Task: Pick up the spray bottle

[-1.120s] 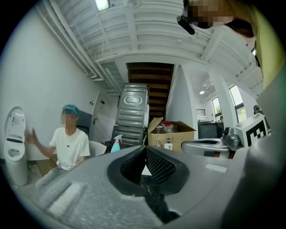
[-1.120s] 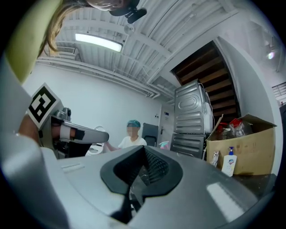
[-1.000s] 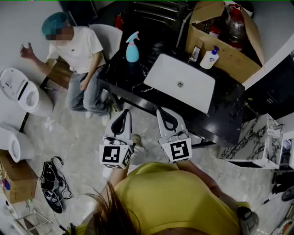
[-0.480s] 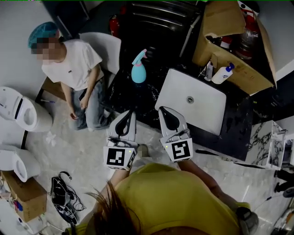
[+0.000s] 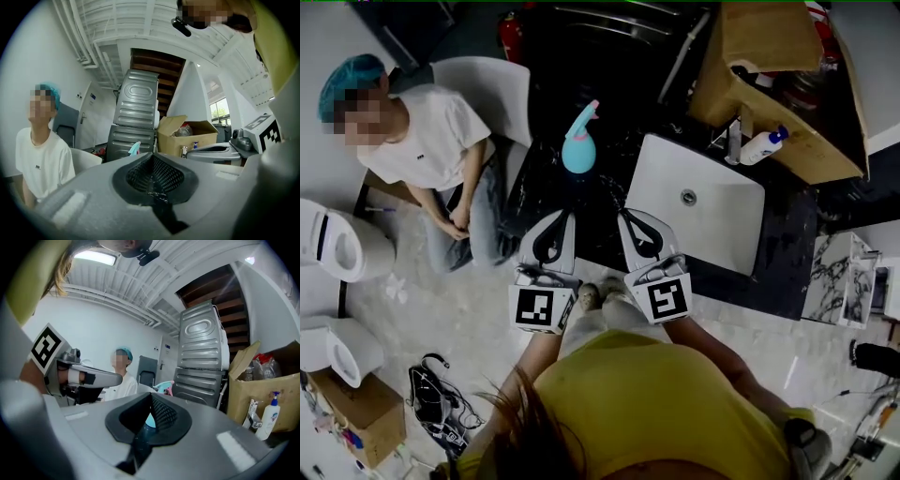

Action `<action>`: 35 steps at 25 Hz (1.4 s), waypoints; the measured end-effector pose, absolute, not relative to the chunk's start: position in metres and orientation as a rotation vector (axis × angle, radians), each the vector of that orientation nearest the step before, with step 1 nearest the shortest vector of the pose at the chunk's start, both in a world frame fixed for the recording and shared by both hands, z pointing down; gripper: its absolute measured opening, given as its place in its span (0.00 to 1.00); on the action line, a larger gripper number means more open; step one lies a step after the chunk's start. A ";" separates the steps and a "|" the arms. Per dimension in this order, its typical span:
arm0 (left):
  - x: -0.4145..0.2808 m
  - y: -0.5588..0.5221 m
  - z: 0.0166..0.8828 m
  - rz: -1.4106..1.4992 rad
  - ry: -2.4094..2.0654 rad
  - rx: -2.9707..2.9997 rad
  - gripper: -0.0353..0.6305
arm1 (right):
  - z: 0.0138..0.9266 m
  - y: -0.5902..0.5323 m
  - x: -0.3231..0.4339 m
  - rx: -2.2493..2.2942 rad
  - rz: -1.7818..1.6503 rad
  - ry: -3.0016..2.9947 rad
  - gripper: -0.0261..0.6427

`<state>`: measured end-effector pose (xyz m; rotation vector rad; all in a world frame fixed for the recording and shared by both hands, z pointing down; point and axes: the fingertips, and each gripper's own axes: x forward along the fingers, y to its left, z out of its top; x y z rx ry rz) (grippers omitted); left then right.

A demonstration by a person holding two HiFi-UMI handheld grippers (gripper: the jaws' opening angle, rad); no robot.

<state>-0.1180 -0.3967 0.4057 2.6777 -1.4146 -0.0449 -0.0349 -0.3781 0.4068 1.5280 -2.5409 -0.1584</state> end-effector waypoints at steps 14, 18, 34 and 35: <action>-0.116 -0.452 0.443 0.029 -1.449 2.657 0.06 | 0.433 -0.432 -0.029 1.496 -0.098 -2.544 0.04; -0.109 -0.468 0.460 0.094 -1.418 2.635 0.21 | 0.439 -0.442 -0.025 1.494 -0.084 -2.540 0.04; -0.080 -0.547 0.518 0.296 -1.349 2.619 0.67 | 0.457 -0.472 -0.003 1.533 -0.022 -2.491 0.04; -0.077 -0.552 0.521 0.306 -1.340 2.617 0.69 | 0.456 -0.473 -0.002 1.538 -0.020 -2.488 0.04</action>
